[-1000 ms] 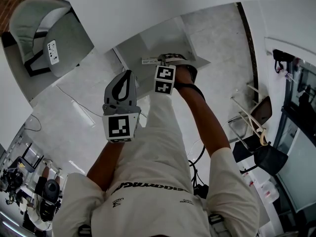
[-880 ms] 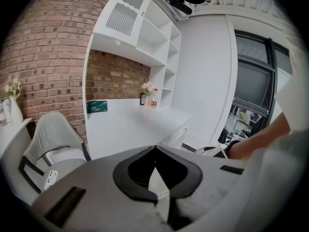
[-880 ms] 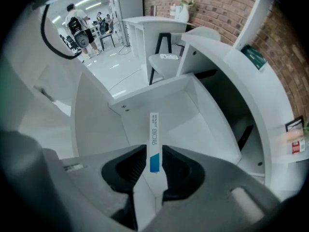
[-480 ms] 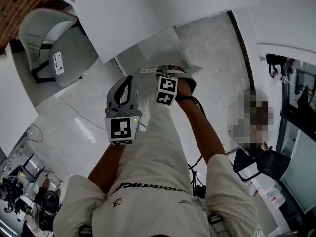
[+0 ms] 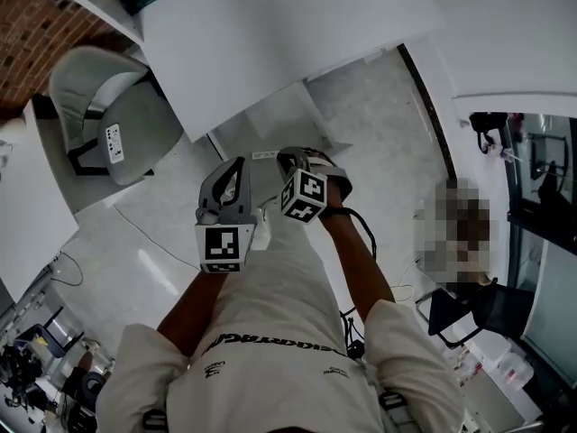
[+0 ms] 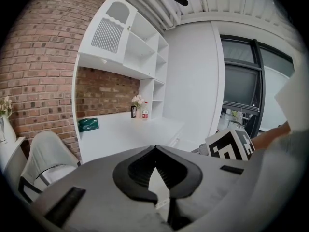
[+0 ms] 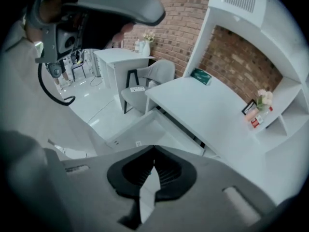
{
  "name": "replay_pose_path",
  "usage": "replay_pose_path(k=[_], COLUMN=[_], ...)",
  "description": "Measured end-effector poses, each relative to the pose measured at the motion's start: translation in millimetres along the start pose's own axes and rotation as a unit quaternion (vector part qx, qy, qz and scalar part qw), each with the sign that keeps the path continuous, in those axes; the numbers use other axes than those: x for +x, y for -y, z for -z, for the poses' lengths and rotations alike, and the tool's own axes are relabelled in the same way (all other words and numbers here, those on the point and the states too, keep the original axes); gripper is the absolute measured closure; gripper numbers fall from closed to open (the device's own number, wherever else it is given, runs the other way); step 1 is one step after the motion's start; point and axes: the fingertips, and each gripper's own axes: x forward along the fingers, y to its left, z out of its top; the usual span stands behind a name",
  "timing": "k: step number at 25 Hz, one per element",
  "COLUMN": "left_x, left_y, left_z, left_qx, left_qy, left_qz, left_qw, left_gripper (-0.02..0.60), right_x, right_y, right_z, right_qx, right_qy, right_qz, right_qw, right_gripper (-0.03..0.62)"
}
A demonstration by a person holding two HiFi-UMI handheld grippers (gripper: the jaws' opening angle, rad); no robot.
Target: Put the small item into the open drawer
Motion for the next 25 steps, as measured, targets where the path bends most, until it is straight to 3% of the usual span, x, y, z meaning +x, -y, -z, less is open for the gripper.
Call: replay_pose_path(k=[5, 13, 16, 20, 25], left_x=[-14, -28, -35, -43, -49], left_y=[17, 23, 26, 33, 36], left_z=[-14, -49, -60, -74, -95], left_qx=[0.019, 0.041, 0.056, 0.072, 0.078], left_qy=[0.004, 0.031, 0.037, 0.048, 0.065], left_qz=[0.016, 0.023, 0.031, 0.041, 0.041], left_qw=[0.9997, 0.9984, 0.9973, 0.9954, 0.994], left_gripper=[0.584, 0.584, 0.584, 0.584, 0.584], right_x=[-42, -101, -124, -159, -201], right_y=[8, 20, 26, 36, 48], right_z=[-17, -46, -53, -57, -69], right_qx=[0.07, 0.126, 0.172, 0.239, 0.285], right_qy=[0.056, 0.125, 0.163, 0.209, 0.269], right_qz=[0.029, 0.099, 0.116, 0.146, 0.178], right_qw=[0.996, 0.979, 0.965, 0.937, 0.903], right_gripper=[0.591, 0.591, 0.591, 0.591, 0.591])
